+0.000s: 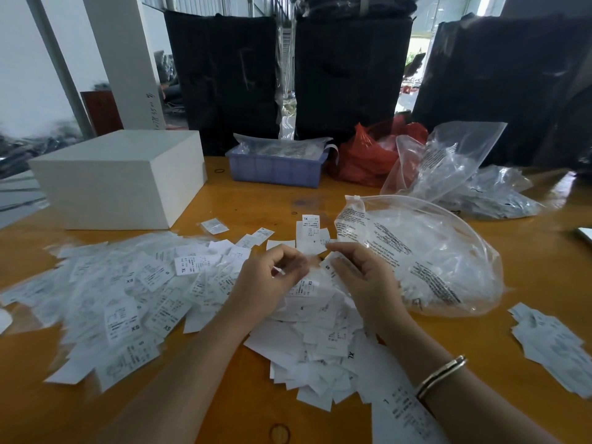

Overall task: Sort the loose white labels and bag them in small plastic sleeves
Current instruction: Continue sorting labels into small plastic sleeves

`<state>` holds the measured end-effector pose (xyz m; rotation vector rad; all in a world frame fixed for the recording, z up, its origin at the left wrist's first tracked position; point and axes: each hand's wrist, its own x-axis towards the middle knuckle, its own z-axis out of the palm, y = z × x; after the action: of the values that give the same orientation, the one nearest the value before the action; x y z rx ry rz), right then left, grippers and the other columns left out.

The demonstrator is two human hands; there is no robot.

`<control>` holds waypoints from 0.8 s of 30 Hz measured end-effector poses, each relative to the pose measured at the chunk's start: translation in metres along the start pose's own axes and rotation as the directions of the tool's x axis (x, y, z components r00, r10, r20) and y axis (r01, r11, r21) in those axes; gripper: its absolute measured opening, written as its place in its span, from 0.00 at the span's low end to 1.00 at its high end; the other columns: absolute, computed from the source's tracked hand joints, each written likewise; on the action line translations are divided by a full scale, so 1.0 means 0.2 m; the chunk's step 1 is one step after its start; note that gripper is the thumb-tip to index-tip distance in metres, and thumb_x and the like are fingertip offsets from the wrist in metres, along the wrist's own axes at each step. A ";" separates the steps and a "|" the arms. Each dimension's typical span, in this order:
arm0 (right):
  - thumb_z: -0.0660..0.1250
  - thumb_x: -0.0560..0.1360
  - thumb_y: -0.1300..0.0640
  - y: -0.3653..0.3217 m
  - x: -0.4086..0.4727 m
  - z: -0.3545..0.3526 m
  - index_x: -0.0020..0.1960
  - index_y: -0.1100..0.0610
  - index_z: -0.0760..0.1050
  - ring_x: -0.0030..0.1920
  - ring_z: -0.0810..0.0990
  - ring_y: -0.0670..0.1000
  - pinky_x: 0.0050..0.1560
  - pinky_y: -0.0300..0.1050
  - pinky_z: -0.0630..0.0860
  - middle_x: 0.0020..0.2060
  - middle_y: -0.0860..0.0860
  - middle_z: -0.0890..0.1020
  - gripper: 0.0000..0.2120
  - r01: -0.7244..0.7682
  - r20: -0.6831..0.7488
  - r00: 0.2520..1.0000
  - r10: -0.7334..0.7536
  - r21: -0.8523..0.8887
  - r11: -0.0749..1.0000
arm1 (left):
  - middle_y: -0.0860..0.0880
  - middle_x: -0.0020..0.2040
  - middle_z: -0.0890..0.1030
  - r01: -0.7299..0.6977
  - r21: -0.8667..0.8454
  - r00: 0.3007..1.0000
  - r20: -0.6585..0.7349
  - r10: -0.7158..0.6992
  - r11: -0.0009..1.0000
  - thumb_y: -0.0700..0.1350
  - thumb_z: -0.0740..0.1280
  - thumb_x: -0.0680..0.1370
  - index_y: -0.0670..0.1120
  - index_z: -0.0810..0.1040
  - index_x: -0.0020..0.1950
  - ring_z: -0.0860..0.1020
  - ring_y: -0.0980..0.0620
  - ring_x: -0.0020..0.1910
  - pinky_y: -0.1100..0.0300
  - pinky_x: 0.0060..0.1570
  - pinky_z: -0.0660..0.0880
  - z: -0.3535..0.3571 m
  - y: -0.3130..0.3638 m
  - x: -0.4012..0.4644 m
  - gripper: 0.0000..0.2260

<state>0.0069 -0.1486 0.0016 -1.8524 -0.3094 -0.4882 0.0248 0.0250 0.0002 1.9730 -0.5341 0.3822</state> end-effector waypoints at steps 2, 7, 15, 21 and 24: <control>0.66 0.76 0.63 0.00 0.00 0.00 0.51 0.40 0.76 0.40 0.78 0.38 0.40 0.27 0.72 0.42 0.41 0.81 0.16 0.028 0.016 0.999 -0.028 -0.040 0.999 | 0.62 0.41 0.79 -0.002 0.005 1.000 0.018 0.002 1.000 0.48 0.70 0.74 0.60 0.75 0.44 0.76 0.68 0.42 0.76 0.41 0.71 0.00 0.00 0.00 0.07; 0.63 0.77 0.66 0.01 0.00 -0.01 0.61 0.49 0.75 0.36 0.71 0.40 0.38 0.31 0.69 0.35 0.46 0.74 0.17 0.118 0.106 0.989 -0.107 -0.105 0.987 | 0.67 0.40 0.80 -0.005 0.020 0.995 0.097 0.003 1.000 0.47 0.70 0.75 0.62 0.76 0.45 0.76 0.70 0.44 0.78 0.41 0.69 0.00 -0.02 0.00 0.09; 0.58 0.80 0.63 0.02 -0.02 0.03 0.73 0.48 0.59 0.47 0.71 0.44 0.54 0.42 0.68 0.46 0.45 0.74 0.25 0.312 0.307 0.930 -0.203 -0.364 0.878 | 0.62 0.40 0.82 0.027 -0.034 0.986 0.168 -0.021 0.999 0.54 0.69 0.72 0.59 0.78 0.46 0.80 0.63 0.41 0.70 0.41 0.75 0.01 -0.02 0.00 0.04; 0.65 0.77 0.61 0.02 -0.01 0.01 0.66 0.40 0.63 0.41 0.77 0.42 0.44 0.38 0.76 0.43 0.46 0.79 0.24 -0.018 0.081 0.997 0.017 0.010 1.000 | 0.61 0.37 0.83 0.121 -0.224 0.991 -0.026 -0.130 0.967 0.46 0.70 0.74 0.55 0.80 0.42 0.81 0.63 0.38 0.74 0.38 0.73 -0.01 -0.02 0.02 0.03; 0.66 0.75 0.66 0.02 0.01 -0.02 0.51 0.46 0.74 0.38 0.80 0.42 0.42 0.37 0.76 0.37 0.44 0.82 0.15 -0.049 0.047 0.998 0.046 0.069 0.996 | 0.62 0.36 0.83 0.136 -0.228 0.988 -0.041 -0.149 0.964 0.45 0.69 0.75 0.54 0.80 0.42 0.80 0.65 0.36 0.76 0.36 0.72 -0.02 -0.02 0.02 0.05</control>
<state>0.0089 -0.1537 -0.0003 -1.7998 -0.3085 -0.3986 0.0301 0.0280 0.0014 1.7637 -0.3780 0.2745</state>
